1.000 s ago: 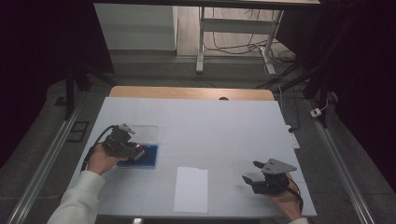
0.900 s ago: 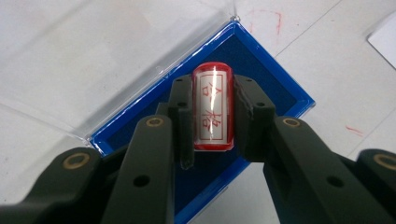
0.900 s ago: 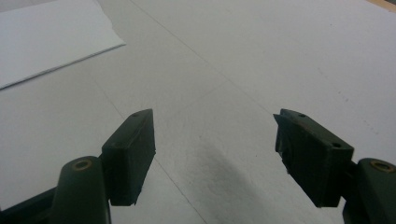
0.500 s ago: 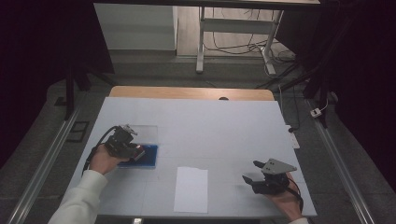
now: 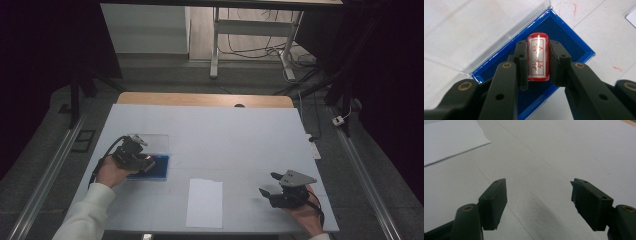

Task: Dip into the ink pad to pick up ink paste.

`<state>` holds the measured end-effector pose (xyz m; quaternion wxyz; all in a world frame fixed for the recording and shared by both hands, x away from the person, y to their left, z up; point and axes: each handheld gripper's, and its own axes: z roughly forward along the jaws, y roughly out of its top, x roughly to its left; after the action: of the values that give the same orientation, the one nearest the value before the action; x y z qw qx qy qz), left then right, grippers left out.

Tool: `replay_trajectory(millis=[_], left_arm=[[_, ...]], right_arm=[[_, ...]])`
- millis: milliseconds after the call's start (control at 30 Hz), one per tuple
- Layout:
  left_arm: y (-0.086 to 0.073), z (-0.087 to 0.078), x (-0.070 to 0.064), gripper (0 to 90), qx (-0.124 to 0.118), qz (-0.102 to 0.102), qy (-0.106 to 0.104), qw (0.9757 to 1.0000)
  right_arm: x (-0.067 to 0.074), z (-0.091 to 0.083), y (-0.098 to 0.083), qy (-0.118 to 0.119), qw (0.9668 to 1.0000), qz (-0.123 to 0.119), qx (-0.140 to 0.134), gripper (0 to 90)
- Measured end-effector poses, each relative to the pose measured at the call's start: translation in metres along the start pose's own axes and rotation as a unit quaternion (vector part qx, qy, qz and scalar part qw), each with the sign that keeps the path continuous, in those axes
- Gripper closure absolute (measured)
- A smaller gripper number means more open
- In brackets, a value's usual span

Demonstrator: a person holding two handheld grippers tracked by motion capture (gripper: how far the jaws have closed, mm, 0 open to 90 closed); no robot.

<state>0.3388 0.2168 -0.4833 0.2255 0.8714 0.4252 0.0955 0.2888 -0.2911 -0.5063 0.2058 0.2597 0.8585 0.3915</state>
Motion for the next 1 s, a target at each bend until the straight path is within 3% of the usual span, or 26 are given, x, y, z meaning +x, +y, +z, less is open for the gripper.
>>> replay_trajectory(millis=[100, 167, 233, 333, 500, 700, 767, 833, 900, 1000], left_arm=[[-0.001, -0.005, 0.002, 70.5, -0.016, 0.010, -0.005, 0.9998], [-0.005, -0.013, 0.006, 70.3, -0.039, -0.004, 0.000, 0.9992], [-0.007, -0.019, 0.005, 70.3, -0.054, -0.008, -0.011, 0.9984], [-0.007, -0.028, -0.001, 70.2, -0.057, 0.002, -0.012, 0.9983], [-0.005, -0.041, -0.011, 70.1, -0.087, 0.010, -0.030, 0.9957], [-0.003, -0.050, -0.024, 70.1, -0.098, 0.027, -0.038, 0.9942], [-0.001, -0.055, -0.029, 70.1, -0.115, 0.021, -0.069, 0.9908], [0.002, -0.061, -0.040, 70.1, -0.133, 0.034, -0.095, 0.9860], [0.007, -0.064, -0.052, 70.1, -0.130, 0.055, -0.086, 0.9863], [0.013, -0.066, -0.063, 70.1, -0.133, 0.071, -0.091, 0.9844]], right_arm=[[0.000, -0.001, 0.000, 0.000, 1.0000, 0.000, 0.000, 28.6], [-0.001, -0.002, 0.000, 0.000, 1.0000, 0.002, -0.001, 28.6], [-0.003, -0.002, -0.001, -0.002, 1.0000, 0.007, -0.006, 28.6], [-0.005, -0.002, -0.002, -0.002, 0.9999, 0.010, -0.004, 28.6], [-0.004, -0.002, -0.003, -0.003, 1.0000, 0.008, 0.001, 28.6], [-0.004, -0.002, -0.003, -0.003, 1.0000, 0.009, 0.000, 28.6], [-0.004, -0.001, -0.003, -0.001, 1.0000, 0.008, 0.000, 28.6], [-0.004, 0.000, -0.003, 0.001, 1.0000, 0.008, 0.001, 28.6], [-0.004, 0.000, -0.003, 0.001, 1.0000, 0.008, 0.001, 28.6], [-0.004, -0.001, -0.003, -0.001, 1.0000, 0.007, 0.003, 28.6]])
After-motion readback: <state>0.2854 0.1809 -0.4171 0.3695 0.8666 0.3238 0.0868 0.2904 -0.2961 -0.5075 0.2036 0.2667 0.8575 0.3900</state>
